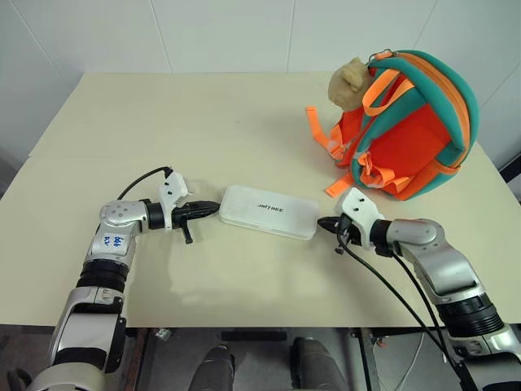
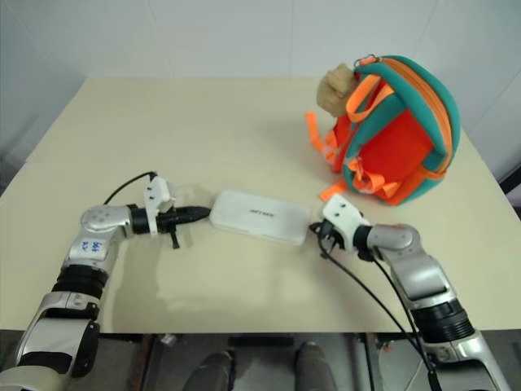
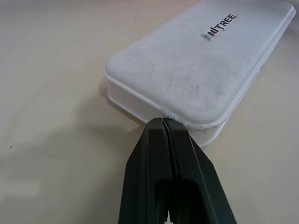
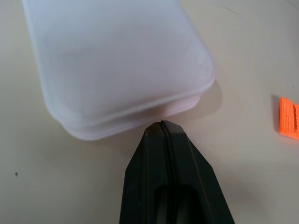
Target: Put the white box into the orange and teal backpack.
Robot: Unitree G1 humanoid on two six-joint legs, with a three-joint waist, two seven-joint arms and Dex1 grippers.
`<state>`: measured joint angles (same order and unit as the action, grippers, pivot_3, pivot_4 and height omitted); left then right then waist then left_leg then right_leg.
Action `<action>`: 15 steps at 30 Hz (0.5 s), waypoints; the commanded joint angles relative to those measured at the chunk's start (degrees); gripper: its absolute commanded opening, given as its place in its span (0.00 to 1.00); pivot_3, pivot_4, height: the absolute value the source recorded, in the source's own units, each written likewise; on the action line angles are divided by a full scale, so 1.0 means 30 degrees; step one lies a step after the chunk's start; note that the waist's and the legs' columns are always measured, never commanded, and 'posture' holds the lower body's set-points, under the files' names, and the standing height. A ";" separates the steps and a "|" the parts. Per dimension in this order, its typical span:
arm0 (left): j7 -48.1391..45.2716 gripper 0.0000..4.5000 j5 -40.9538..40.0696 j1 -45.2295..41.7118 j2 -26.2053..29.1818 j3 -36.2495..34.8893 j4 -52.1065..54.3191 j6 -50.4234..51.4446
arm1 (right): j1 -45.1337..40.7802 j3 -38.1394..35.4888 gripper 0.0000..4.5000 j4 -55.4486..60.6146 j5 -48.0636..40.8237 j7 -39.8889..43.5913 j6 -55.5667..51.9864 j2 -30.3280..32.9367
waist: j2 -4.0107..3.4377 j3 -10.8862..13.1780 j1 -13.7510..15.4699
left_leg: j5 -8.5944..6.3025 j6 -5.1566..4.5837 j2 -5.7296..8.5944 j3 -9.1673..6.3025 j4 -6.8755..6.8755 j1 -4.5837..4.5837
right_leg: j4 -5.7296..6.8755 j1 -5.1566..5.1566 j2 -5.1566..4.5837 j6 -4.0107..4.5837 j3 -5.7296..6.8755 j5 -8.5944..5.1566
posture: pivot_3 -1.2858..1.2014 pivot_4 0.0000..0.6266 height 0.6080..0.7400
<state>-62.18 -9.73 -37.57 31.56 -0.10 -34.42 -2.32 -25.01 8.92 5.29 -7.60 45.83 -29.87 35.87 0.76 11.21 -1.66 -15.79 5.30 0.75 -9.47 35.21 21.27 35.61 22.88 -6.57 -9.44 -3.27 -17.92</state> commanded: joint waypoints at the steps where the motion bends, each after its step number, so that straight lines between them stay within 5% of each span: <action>1: 0.0037 0.01 -0.0180 0.0197 -0.0137 -0.0134 0.0186 -0.0256 | -0.0518 0.0195 0.00 0.0090 0.0245 -0.0101 0.0291 -0.0260 | 0.0000 0.0000 0.0012 | 0.0000 0.0000 0.0001 -0.0002 0.0001 0.0000 | 0.0003 0.0000 -0.0001 0.0000 -0.0001 0.0000 | 0.52 0.24 1.00; 15: -0.0787 0.01 -0.1651 0.3253 -0.0151 -0.0345 0.4539 0.1958 | -0.2241 0.1016 0.00 -0.3095 0.1021 0.1281 0.2642 -0.0947 | 0.0001 -0.0002 -0.0019 | 0.0000 -0.0001 -0.0002 0.0001 0.0005 -0.0023 | 0.0032 -0.0003 0.0001 0.0004 -0.0012 0.0002 | 0.52 0.24 1.00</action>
<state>-63.82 -13.01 -28.32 31.62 -1.53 -24.63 2.81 -30.89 10.54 -4.05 -3.92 47.78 -24.01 34.28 0.76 11.21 -1.72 -15.79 5.29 0.74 -9.46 35.22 21.19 35.71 22.87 -6.57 -9.42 -3.31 -17.92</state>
